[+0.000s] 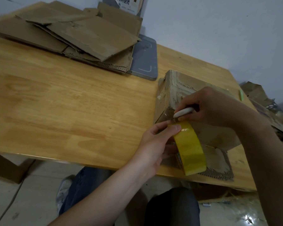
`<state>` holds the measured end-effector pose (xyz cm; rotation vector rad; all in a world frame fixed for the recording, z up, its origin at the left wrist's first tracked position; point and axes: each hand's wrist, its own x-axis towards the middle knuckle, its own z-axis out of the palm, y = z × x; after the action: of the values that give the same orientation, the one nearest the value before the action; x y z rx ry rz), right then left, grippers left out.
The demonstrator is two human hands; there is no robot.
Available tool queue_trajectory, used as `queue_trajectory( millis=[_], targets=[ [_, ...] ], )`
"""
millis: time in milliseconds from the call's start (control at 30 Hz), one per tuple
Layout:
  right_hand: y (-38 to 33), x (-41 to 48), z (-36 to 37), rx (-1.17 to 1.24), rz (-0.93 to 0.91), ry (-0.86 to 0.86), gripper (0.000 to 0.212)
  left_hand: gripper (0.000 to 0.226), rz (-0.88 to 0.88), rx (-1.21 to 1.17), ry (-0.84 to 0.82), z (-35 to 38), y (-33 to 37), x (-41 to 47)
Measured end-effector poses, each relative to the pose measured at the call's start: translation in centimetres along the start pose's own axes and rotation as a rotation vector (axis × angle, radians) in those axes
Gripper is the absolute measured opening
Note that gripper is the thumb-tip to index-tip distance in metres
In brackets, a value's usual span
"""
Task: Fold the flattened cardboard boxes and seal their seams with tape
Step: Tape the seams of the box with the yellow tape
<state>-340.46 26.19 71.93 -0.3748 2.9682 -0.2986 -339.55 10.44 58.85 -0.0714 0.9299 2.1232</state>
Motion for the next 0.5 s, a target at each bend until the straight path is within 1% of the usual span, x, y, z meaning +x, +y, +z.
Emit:
queue_trajectory(
  millis=[267, 400, 500],
  targets=[
    [1.0, -0.9, 0.0, 0.019, 0.063, 0.05, 0.011, 0.04, 0.015, 0.005, 0.024, 0.2, 0.0, -0.2],
    [1.5, -1.1, 0.1, 0.0, 0.093, 0.113, 0.009, 0.04, 0.021, -0.001, 0.028, 0.4, 0.0, -0.4],
    [1.0, -1.1, -0.2, 0.074, 0.073, 0.133, 0.009, 0.041, 0.034, -0.005, 0.033, 0.5, -0.2, -0.5]
  ],
)
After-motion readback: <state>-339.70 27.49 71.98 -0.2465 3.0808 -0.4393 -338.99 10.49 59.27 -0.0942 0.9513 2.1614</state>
